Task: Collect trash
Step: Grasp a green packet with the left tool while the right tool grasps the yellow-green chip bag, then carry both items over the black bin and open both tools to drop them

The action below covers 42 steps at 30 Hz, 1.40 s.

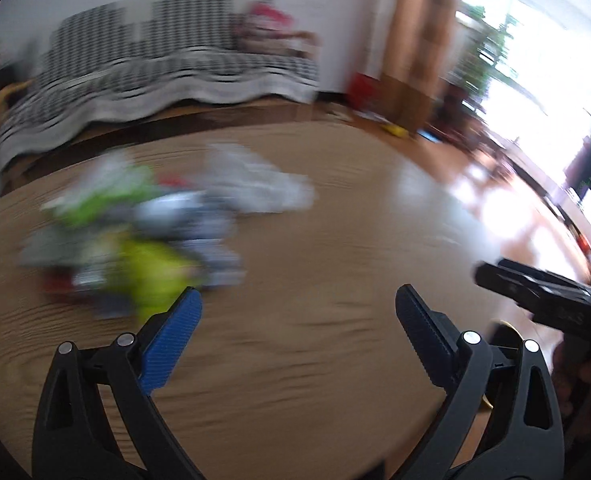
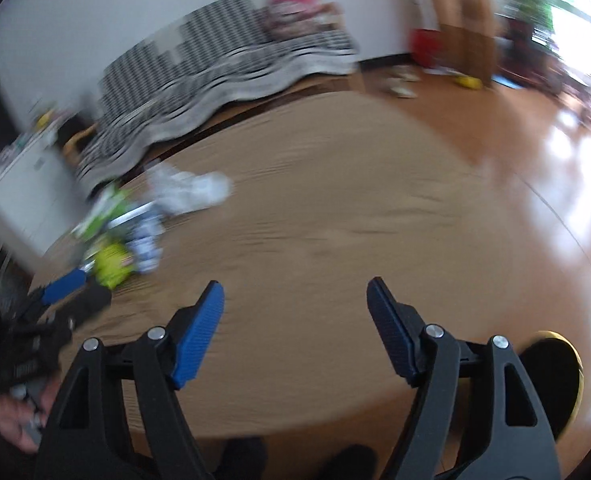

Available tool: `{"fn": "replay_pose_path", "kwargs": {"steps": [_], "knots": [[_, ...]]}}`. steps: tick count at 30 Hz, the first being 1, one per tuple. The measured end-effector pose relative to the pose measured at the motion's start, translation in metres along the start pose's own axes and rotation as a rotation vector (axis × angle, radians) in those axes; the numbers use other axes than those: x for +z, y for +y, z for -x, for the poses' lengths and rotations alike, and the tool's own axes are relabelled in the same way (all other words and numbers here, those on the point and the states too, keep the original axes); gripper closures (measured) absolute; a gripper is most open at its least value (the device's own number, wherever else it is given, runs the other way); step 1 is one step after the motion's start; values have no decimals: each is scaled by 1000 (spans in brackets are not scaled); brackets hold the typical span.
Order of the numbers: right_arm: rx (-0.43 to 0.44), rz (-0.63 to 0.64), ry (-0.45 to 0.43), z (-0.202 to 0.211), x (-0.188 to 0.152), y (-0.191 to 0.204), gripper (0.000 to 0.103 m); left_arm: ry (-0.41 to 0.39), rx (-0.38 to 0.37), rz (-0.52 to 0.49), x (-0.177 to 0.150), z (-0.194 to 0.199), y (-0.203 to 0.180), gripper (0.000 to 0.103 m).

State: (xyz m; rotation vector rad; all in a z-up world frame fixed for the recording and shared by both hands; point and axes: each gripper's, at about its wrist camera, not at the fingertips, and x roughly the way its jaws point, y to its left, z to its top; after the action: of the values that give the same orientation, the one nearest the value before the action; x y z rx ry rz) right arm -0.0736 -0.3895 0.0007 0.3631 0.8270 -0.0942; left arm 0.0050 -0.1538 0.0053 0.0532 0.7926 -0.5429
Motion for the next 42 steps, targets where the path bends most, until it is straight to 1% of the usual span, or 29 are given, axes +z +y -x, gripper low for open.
{"fn": "replay_pose_path", "kwargs": {"steps": [1,2,6,8,9,11,12,14,15,16,19,20,22,27,29,30,31,32,34,35,37,38,40,42], "knots": [[30,40,7,-10,5,25,31,-8,32,36,-1,7,26,9],[50,71,15,-19,9,46,31,-14,73,90,-3,14,60,9],[95,172,45,-49,14,112,31,-15,136,249,-2,23,151,9],[109,225,52,-64,15,142,31,0,152,299,-1,21,185,9],[113,246,54,-70,15,152,31,11,146,320,3,12,208,9],[120,291,55,-83,16,170,31,17,150,341,7,2,228,9],[123,308,57,-90,17,176,31,28,136,367,10,-8,240,9],[123,342,66,-105,18,188,31,36,110,415,15,-20,257,9],[124,351,68,-111,19,191,31,38,72,457,18,-29,265,9],[124,361,75,-118,20,194,31,39,52,476,18,-34,266,9],[145,383,94,-132,20,203,31,33,35,504,23,-46,264,9],[148,397,102,-138,20,209,31,34,31,509,18,-46,259,9],[147,426,119,-149,19,217,31,55,20,512,20,-58,260,9],[122,472,155,-176,17,227,31,64,25,477,21,-71,254,9],[116,484,165,-188,16,228,31,57,22,472,22,-72,252,21],[113,488,168,-191,16,228,31,58,16,474,20,-72,253,33],[108,498,168,-193,15,228,34,57,-4,480,20,-73,255,43],[110,506,167,-192,13,229,41,54,-23,483,20,-72,254,50],[127,509,170,-189,12,229,44,40,-24,466,22,-65,251,65],[134,512,167,-185,11,228,45,28,-26,459,23,-62,250,68],[144,518,144,-172,10,227,48,11,-36,458,25,-52,248,78],[159,510,139,-166,10,225,50,-1,-38,461,26,-44,248,79],[192,481,124,-152,13,220,51,-17,-28,457,26,-33,245,86],[202,470,104,-137,15,216,52,-38,-17,442,26,-19,239,91]]}}
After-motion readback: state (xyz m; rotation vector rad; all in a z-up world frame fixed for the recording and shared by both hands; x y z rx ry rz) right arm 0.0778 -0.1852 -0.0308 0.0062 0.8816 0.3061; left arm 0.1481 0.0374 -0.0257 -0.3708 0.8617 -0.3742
